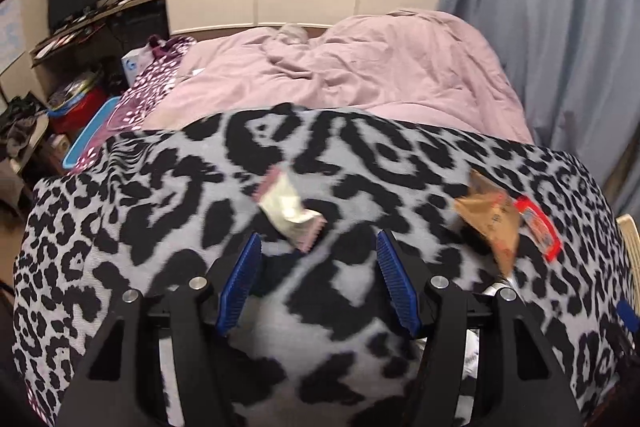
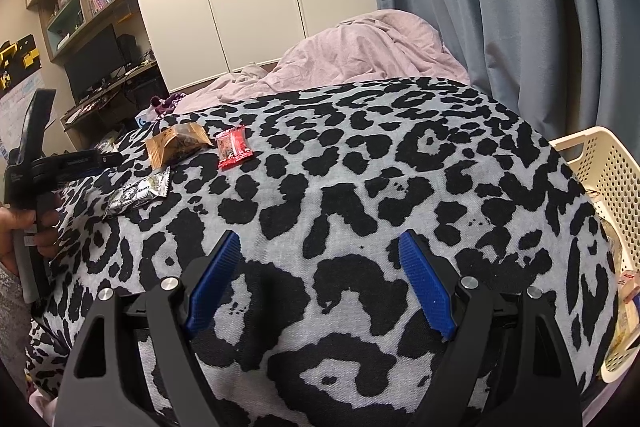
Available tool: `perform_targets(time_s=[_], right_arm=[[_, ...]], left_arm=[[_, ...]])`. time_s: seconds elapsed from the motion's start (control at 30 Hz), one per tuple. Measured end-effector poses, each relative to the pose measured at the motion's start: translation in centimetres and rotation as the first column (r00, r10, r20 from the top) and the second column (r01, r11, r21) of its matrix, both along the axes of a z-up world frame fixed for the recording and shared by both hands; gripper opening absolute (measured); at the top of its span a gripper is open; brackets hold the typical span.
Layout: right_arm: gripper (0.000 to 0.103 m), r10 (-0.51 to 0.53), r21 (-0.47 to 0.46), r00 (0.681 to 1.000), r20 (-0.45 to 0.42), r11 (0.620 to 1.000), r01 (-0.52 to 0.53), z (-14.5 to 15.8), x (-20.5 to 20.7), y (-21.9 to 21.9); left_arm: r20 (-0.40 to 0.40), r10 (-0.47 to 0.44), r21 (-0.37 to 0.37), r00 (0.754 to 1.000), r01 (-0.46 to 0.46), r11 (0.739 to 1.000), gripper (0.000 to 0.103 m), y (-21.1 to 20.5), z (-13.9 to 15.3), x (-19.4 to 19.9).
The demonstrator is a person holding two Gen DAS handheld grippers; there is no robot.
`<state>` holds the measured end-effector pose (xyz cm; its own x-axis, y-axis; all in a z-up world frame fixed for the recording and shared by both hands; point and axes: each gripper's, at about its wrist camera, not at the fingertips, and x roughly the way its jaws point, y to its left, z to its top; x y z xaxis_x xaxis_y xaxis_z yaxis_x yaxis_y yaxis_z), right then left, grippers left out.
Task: Organize snacks
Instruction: 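Grasp the white candy with pink ends with the left tool, then grasp the red snack bar packet with the right tool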
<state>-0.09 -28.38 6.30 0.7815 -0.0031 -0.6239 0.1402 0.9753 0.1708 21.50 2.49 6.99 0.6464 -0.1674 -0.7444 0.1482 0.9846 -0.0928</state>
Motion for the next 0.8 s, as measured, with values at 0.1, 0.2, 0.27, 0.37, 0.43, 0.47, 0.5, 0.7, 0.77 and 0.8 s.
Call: perform_targets(time_s=[0.1,0.2,0.27,0.37,0.43,0.47,0.5,0.7,0.77,0.8], right_arm=[[0.083,0.004,-0.003,1.000,-0.002,1.000,-0.004,0.0,0.0,0.2],[0.083,0.004,-0.005,1.000,-0.003,1.000,-0.004,0.0,0.1,0.3],[0.083,0.002,-0.001,1.000,-0.005,1.000,-0.002,0.0,0.1,0.2],[0.083,-0.003,0.004,1.000,-0.009,1.000,0.003,-0.2,0.3,-0.1],[0.083,-0.005,0.007,1.000,-0.010,1.000,0.005,-0.3,0.3,-0.2],[0.083,-0.007,0.009,1.000,-0.011,1.000,0.007,-0.3,0.3,-0.3],[0.083,-0.007,0.011,1.000,-0.012,1.000,0.008,-0.4,0.4,-0.3],[0.083,-0.004,0.009,1.000,-0.014,1.000,0.004,-0.4,0.5,-0.4],[0.083,-0.002,0.005,1.000,-0.014,1.000,0.002,-0.3,0.6,-0.3],[0.083,0.000,0.003,1.000,-0.013,1.000,0.000,-0.2,0.7,-0.2]], left_arm=[[-0.027,0.017,-0.023,0.999,-0.018,1.000,0.040,0.6,-0.4,1.0],[-0.044,0.029,-0.044,0.999,-0.031,0.999,0.036,0.6,-0.6,2.0],[-0.039,0.047,-0.047,0.998,-0.049,0.998,0.035,0.5,-0.6,2.5],[-0.038,0.065,-0.051,0.997,-0.067,0.996,0.033,0.6,-0.5,2.8],[-0.039,0.074,-0.052,0.996,-0.076,0.996,0.033,0.6,-0.6,3.0],[-0.044,0.074,-0.051,0.996,-0.076,0.996,0.033,0.6,-0.6,3.2],[-0.047,0.075,-0.051,0.996,-0.078,0.996,0.032,0.5,-0.7,3.3],[-0.039,0.079,-0.057,0.996,-0.081,0.995,0.020,0.3,-0.5,3.4],[-0.024,0.072,-0.050,0.997,-0.073,0.996,0.020,0.2,-0.3,3.1],[-0.017,0.068,-0.050,0.998,-0.069,0.996,0.020,0.1,-0.1,2.9]])
